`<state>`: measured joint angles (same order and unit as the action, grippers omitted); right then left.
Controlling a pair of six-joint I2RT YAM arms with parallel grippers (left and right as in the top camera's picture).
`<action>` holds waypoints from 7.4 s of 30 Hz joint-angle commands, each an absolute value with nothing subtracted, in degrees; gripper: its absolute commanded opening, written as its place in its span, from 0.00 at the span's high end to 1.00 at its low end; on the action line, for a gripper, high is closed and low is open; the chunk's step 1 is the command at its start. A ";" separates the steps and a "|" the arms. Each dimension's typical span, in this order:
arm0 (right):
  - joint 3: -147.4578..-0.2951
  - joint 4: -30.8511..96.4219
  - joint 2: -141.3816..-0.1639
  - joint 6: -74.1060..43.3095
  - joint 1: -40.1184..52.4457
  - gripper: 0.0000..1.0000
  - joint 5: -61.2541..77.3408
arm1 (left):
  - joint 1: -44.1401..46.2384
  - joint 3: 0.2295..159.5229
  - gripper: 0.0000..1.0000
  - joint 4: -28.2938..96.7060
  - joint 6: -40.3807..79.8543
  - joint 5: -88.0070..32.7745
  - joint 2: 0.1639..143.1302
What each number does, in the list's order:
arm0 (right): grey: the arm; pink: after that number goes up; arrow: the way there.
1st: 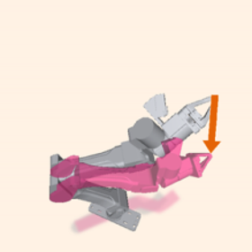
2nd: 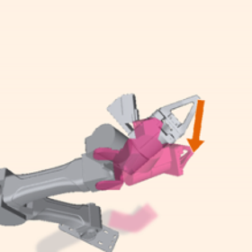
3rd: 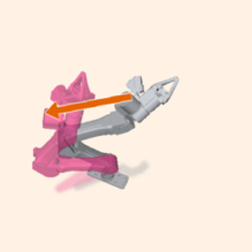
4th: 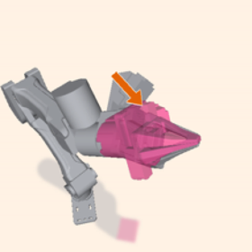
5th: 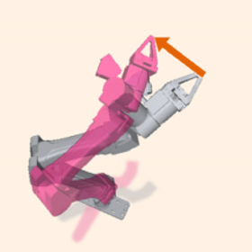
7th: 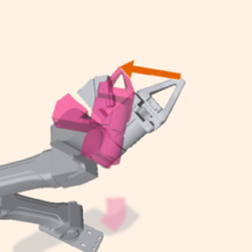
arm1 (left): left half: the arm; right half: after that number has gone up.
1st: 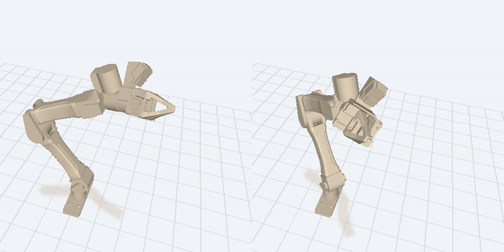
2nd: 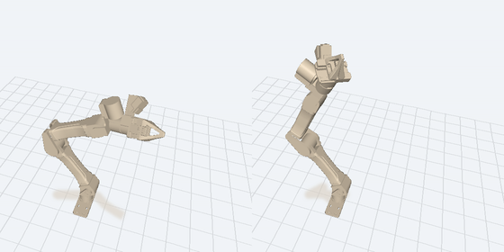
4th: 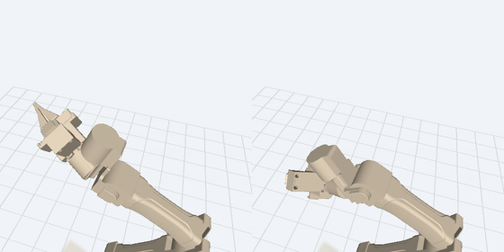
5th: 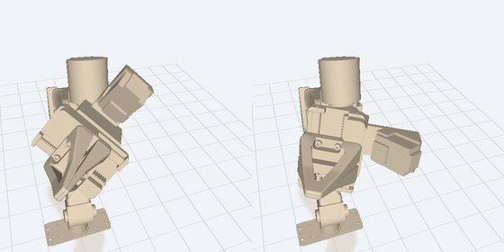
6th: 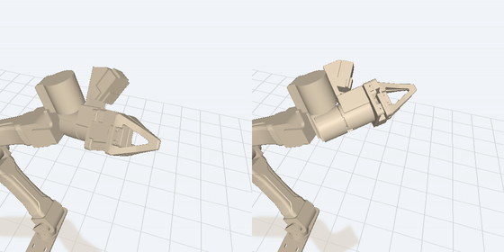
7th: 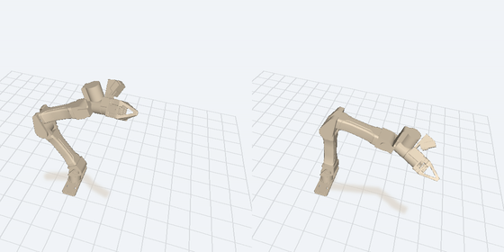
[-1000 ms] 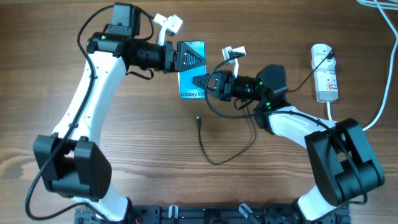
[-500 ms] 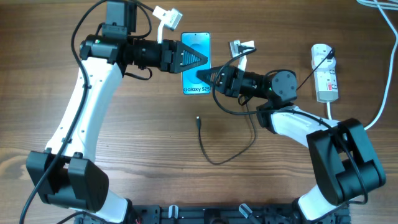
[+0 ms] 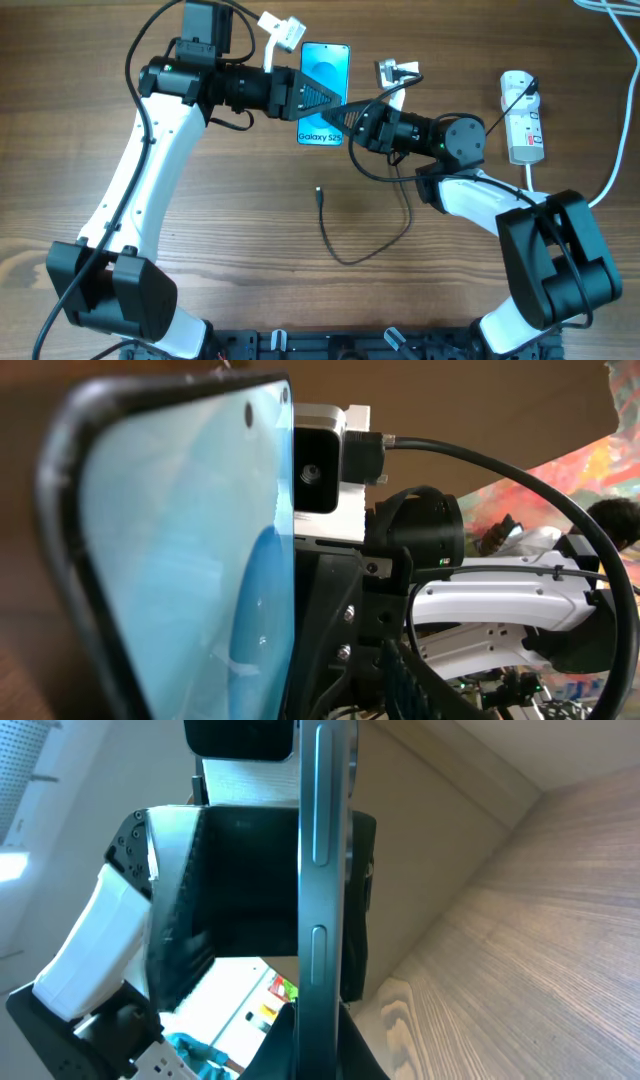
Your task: Plug charger to phone and switch on socket
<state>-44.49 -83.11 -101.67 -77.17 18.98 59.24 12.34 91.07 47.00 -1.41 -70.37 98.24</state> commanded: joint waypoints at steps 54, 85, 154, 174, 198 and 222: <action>-44.88 -3.62 -101.80 -29.95 19.99 0.16 51.18 | 13.28 72.60 0.96 52.34 12.23 -18.55 96.40; -53.67 13.54 -101.82 -35.09 44.60 0.74 0.86 | 13.28 67.33 0.96 37.63 20.01 -2.48 100.01; -66.11 37.36 -111.02 -40.71 43.05 0.75 0.10 | 13.30 67.33 0.96 37.52 20.01 -3.16 100.14; -66.11 37.67 -111.02 -42.15 43.16 0.76 1.15 | 13.28 67.33 0.96 37.69 19.99 -3.14 100.14; -66.11 35.59 -111.02 -40.45 43.16 0.88 -1.67 | 13.30 67.33 0.96 37.67 19.99 -3.14 100.14; -66.30 30.50 -100.90 -2.09 25.71 0.96 53.67 | 11.60 67.33 0.96 35.70 23.16 -12.97 84.90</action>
